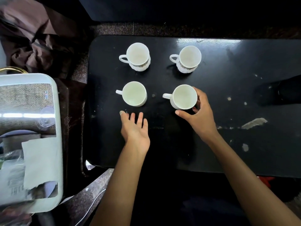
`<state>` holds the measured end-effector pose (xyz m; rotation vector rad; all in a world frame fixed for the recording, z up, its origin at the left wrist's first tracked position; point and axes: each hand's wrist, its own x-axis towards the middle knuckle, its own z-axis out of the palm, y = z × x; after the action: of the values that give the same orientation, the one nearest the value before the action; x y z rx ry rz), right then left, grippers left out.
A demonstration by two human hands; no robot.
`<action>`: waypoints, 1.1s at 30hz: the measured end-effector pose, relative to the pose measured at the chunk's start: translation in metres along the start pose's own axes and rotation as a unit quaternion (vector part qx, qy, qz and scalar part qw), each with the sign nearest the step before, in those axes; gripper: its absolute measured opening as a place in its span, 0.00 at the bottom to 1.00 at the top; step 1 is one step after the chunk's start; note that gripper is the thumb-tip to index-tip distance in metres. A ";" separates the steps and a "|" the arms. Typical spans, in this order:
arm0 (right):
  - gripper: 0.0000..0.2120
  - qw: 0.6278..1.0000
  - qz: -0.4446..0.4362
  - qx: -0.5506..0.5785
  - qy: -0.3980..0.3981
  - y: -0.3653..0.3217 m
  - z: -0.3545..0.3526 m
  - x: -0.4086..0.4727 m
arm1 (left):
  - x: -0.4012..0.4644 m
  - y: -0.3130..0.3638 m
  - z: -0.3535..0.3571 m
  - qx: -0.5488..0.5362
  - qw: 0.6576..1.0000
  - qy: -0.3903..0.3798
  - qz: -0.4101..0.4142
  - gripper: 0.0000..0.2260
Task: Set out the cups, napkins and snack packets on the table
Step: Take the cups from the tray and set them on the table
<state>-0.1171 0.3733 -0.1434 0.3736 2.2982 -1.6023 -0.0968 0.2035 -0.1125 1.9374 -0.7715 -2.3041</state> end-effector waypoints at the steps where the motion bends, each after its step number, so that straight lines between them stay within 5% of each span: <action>1: 0.36 1.000 -0.002 0.001 0.003 0.000 0.001 0.001 | 0.000 0.002 0.001 0.006 1.000 -0.011 0.002 0.27; 11: 0.34 1.000 -0.016 -0.012 0.017 0.002 0.002 0.008 | -0.003 0.001 0.016 0.032 0.999 -0.017 0.037 0.18; 27: 0.34 1.000 -0.011 -0.022 0.014 -0.007 0.001 0.013 | -0.005 -0.001 0.023 0.056 0.997 -0.002 0.049 0.17; 33: 0.45 0.998 0.027 -0.055 0.003 -0.004 0.000 0.009 | -0.008 0.000 0.018 0.070 0.997 0.012 0.022 0.21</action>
<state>-0.1269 0.3719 -0.1436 0.4095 2.3475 -1.4442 -0.1122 0.2124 -0.1033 1.9768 -0.9877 -2.2524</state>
